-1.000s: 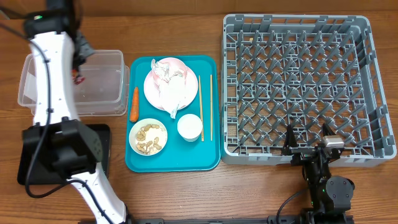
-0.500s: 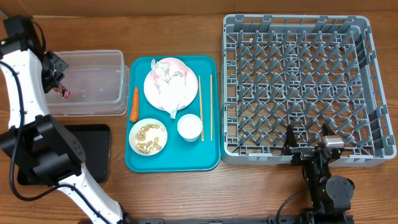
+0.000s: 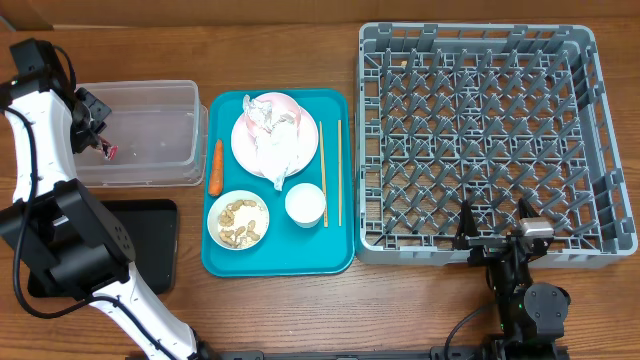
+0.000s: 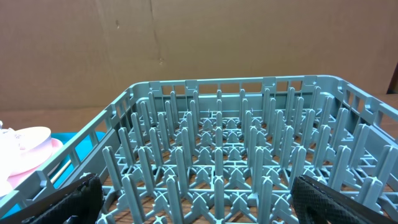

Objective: Sort waste into correct bins and load items into the dishwasher
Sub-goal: 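Carry the wrapper left and release it into the clear bin, then move the left gripper to the tissue on the pink plate and grasp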

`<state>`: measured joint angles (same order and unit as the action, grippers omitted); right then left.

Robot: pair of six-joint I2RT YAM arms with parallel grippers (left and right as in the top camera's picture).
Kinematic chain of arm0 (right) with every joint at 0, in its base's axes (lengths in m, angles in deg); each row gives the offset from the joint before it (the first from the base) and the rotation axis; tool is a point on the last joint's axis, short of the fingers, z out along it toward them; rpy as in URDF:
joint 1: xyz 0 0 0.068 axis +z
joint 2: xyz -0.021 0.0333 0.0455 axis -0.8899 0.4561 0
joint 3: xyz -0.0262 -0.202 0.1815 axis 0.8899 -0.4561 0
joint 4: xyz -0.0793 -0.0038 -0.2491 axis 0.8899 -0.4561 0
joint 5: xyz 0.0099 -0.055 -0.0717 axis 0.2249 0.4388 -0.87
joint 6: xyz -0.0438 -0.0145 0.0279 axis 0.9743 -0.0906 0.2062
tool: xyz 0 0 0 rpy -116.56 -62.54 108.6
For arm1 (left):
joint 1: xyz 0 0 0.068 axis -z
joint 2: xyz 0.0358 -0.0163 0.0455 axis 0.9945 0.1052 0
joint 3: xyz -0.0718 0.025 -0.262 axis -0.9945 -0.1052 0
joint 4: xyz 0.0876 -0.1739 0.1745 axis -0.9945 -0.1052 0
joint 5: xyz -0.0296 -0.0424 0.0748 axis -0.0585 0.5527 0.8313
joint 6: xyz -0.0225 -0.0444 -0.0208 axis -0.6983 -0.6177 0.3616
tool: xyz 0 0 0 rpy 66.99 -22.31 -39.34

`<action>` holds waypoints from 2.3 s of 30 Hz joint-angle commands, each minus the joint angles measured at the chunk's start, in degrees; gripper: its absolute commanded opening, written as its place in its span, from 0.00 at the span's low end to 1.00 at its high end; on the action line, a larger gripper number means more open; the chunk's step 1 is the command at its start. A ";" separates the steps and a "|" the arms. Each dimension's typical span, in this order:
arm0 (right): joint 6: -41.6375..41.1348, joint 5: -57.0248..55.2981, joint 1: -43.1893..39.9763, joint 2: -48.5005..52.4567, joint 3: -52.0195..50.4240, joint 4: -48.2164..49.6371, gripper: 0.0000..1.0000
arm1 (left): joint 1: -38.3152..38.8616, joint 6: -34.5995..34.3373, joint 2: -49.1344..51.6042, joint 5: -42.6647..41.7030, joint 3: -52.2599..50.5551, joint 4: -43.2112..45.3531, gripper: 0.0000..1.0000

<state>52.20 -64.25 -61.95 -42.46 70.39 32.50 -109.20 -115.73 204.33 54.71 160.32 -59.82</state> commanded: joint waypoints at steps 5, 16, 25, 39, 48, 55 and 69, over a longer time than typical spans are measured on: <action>0.22 -0.48 0.42 -0.09 -0.57 0.33 1.00 | -0.15 -0.81 -0.52 -0.20 -0.61 1.31 0.13; 0.22 -0.48 0.42 -0.09 -0.57 0.33 1.00 | -0.02 3.34 -0.76 -0.90 1.55 -0.52 0.51; 0.20 -0.48 0.42 -0.09 -0.57 0.33 1.00 | 5.73 5.92 -9.66 -1.16 4.66 -3.58 0.56; 0.22 -0.48 0.42 -0.09 -0.57 0.33 1.00 | 29.81 8.70 -16.61 -5.57 4.52 -14.32 0.80; 0.20 -0.48 0.42 -0.09 -0.57 0.33 1.00 | 39.30 8.76 -5.55 -3.06 4.52 -21.18 0.86; 0.22 -0.48 0.42 -0.09 -0.57 0.33 1.00 | 39.71 8.72 3.45 -6.45 4.52 -21.70 0.89; 0.20 -0.48 0.42 -0.09 -0.57 0.33 1.00 | 40.02 8.44 9.44 -6.43 4.48 -17.88 0.88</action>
<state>52.20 -64.25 -61.95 -42.46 70.39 32.48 -69.42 -107.87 212.57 48.90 164.89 -78.42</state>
